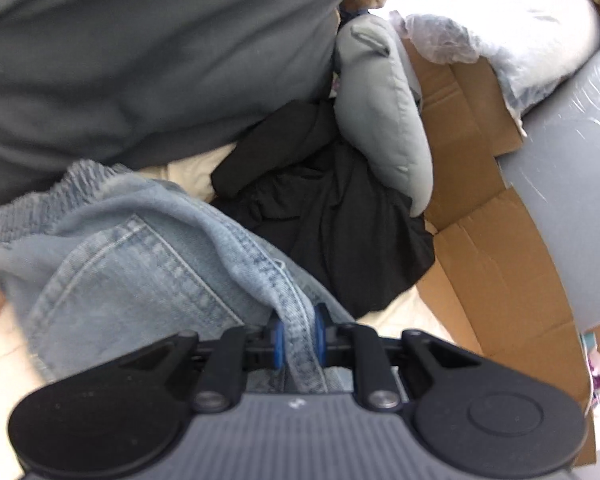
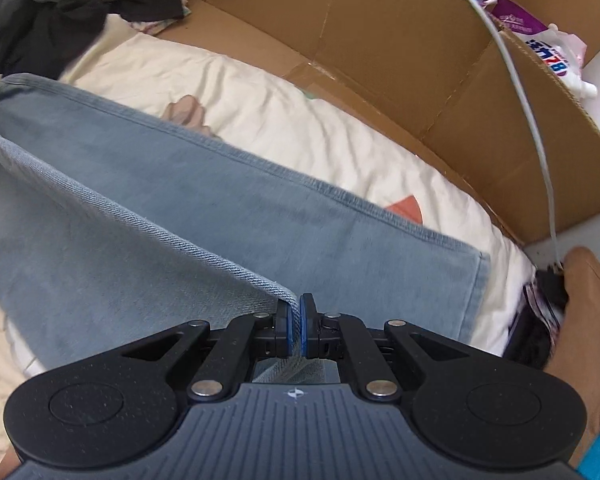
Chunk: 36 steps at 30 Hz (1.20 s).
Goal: Fold clothes
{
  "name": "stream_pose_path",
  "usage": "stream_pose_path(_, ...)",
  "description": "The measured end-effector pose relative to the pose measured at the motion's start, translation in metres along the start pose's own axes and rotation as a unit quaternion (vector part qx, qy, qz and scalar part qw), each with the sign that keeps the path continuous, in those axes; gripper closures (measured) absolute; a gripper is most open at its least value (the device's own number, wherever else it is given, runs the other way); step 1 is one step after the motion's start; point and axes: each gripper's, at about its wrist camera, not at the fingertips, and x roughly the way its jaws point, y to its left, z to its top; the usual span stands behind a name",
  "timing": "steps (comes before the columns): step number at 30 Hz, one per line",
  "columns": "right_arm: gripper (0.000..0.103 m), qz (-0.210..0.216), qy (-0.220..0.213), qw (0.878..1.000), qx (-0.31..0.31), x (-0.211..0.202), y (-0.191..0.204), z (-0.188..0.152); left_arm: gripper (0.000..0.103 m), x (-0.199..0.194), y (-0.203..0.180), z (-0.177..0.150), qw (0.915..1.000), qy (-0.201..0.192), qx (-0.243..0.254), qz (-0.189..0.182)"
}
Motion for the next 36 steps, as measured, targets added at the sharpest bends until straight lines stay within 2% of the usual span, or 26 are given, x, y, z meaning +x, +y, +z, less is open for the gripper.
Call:
stream_pose_path(7,0.102,-0.009,-0.014,1.0,-0.003,0.052,0.002,0.005,0.087,0.057,0.02,-0.021,0.9987,-0.035,-0.03,-0.023)
stream_pose_path(12,0.102,-0.007,-0.015,1.0,-0.005,0.073,0.0,0.005,0.086,0.084,0.038,-0.033,0.9973,-0.044,-0.048,-0.034)
stream_pose_path(19,0.102,-0.006,-0.01,1.0,-0.003,0.076,-0.004,0.025,0.086,0.078,0.039,-0.03,0.997,-0.048,-0.036,-0.049)
stream_pose_path(25,0.102,-0.012,-0.008,1.0,-0.003,0.083,-0.01,0.043,0.087,0.077,0.036,-0.018,0.9948,-0.054,-0.06,-0.062)
stream_pose_path(30,0.102,-0.022,-0.006,1.0,-0.005,0.094,-0.01,0.064,0.086,0.092,0.029,-0.012,0.9964,-0.046,-0.054,-0.046)
stream_pose_path(36,0.101,-0.026,0.019,0.999,-0.003,0.124,-0.011,0.075,0.085,0.105,0.028,-0.006,0.997,-0.03,-0.066,-0.027)
